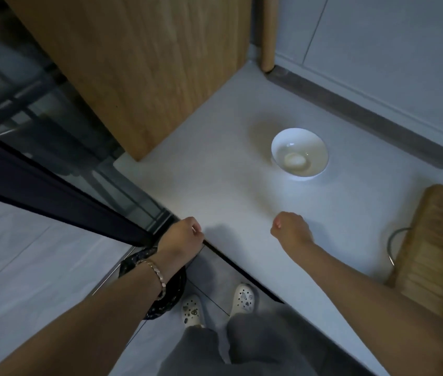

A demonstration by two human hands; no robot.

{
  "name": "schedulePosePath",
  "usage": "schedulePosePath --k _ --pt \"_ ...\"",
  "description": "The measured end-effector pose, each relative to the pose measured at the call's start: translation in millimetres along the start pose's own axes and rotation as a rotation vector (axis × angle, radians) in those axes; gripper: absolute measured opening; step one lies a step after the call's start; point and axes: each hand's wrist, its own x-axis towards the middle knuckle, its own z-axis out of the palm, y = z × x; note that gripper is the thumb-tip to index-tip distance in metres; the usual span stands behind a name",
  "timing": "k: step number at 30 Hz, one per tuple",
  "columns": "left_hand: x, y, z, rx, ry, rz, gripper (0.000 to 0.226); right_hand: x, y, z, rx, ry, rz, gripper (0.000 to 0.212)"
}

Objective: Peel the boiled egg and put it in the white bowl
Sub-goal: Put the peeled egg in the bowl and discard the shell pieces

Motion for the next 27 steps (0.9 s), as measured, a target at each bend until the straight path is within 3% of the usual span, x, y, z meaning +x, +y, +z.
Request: schedulePosePath --k 9,14,19,24,27 --pt "-22.5 -74.7 -38.6 -0.071 0.101 -0.123 0.016 -50.8 -114.3 46.8 0.166 -0.155 -0.521 0.016" --pt "-39.8 -125.9 -59.8 -0.089 0.15 -0.202 0.01 -73.9 -173.3 88.8 0.013 -0.299 -0.773 0.027" --pt "-56.4 -175.0 -75.3 -0.091 0.236 -0.326 0.014 -90.7 -224.3 127.4 -0.168 -0.355 -0.797 0.031" --pt "-69.0 -204.3 -79.3 -0.13 0.262 -0.39 0.019 -93.1 -249.3 144.8 -0.431 -0.405 -0.69 0.022" --pt "-72.2 -213.8 -82.5 -0.134 0.248 -0.409 0.014 -95.2 -251.5 150.9 -0.405 -0.264 -0.752 0.016"
